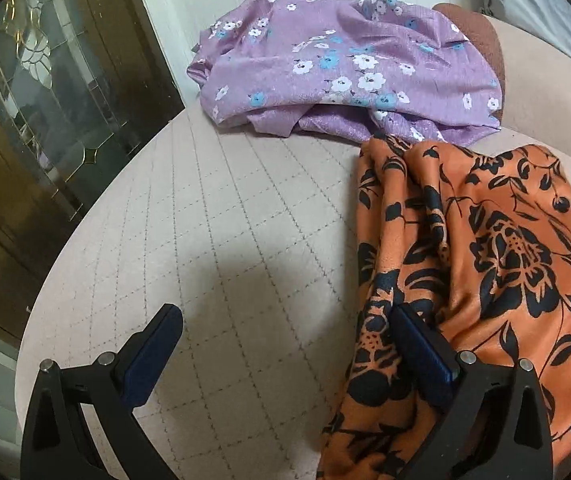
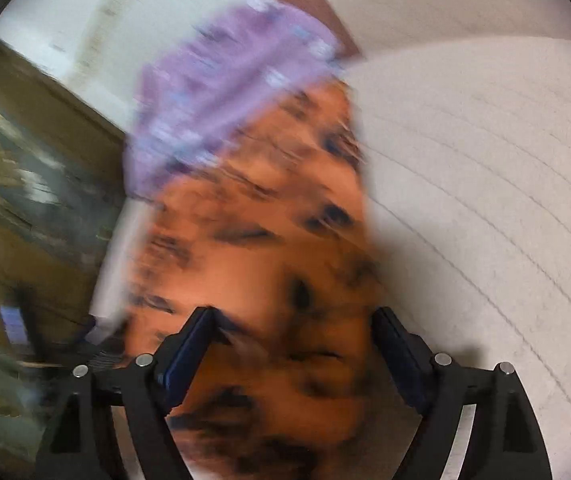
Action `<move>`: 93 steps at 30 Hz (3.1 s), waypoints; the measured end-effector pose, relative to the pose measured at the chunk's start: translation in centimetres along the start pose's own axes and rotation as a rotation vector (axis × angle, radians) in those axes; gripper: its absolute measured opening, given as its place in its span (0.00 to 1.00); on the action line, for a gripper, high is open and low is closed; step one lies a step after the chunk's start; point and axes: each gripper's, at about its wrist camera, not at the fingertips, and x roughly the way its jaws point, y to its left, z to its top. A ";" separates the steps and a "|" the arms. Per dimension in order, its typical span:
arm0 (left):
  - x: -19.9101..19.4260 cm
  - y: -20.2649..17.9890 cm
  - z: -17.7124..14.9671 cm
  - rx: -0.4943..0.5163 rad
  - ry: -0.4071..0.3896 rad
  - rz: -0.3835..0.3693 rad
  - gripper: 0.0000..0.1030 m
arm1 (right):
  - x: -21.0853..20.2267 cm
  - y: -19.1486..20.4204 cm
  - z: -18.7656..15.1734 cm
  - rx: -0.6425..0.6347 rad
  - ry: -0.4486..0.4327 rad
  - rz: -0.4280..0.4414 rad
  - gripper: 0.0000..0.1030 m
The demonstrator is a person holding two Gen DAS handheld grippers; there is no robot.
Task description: Fold small clothes
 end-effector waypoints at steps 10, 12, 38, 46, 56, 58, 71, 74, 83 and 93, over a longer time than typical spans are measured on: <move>-2.7 0.2 0.6 -0.031 -0.102 -0.048 1.00 | -5.6 3.1 0.4 -0.091 -0.219 0.127 0.73; -3.0 -0.2 0.5 -0.018 -0.113 -0.048 1.00 | -5.3 3.9 0.3 -0.146 -0.207 0.136 0.42; -1.0 -1.3 -0.2 0.018 -0.038 -0.040 1.00 | -1.2 2.5 -0.8 -0.131 -0.071 0.090 0.25; -0.8 -1.3 -0.3 0.016 -0.029 -0.044 1.00 | -1.2 2.5 -0.8 -0.140 -0.073 0.084 0.25; -0.4 -1.3 -0.4 0.001 -0.018 -0.054 1.00 | -1.1 2.7 -0.8 -0.153 -0.074 0.079 0.25; -0.4 -1.3 -0.4 0.000 -0.017 -0.055 1.00 | -1.1 2.7 -0.8 -0.153 -0.075 0.078 0.25; -0.9 -0.8 0.3 -0.018 -0.013 -0.057 1.00 | -2.6 3.2 0.0 -0.161 -0.042 0.093 0.26; -0.6 -0.6 0.4 -0.024 0.001 -0.060 1.00 | -4.0 3.8 0.9 -0.192 -0.102 0.066 0.28; -0.6 -0.1 0.4 -0.044 0.021 -0.092 1.00 | 0.3 3.6 4.9 -0.098 0.013 -0.010 0.29; 0.1 -0.6 0.2 -0.004 0.056 -0.120 1.00 | 6.6 2.3 13.4 -0.023 0.045 -0.215 0.28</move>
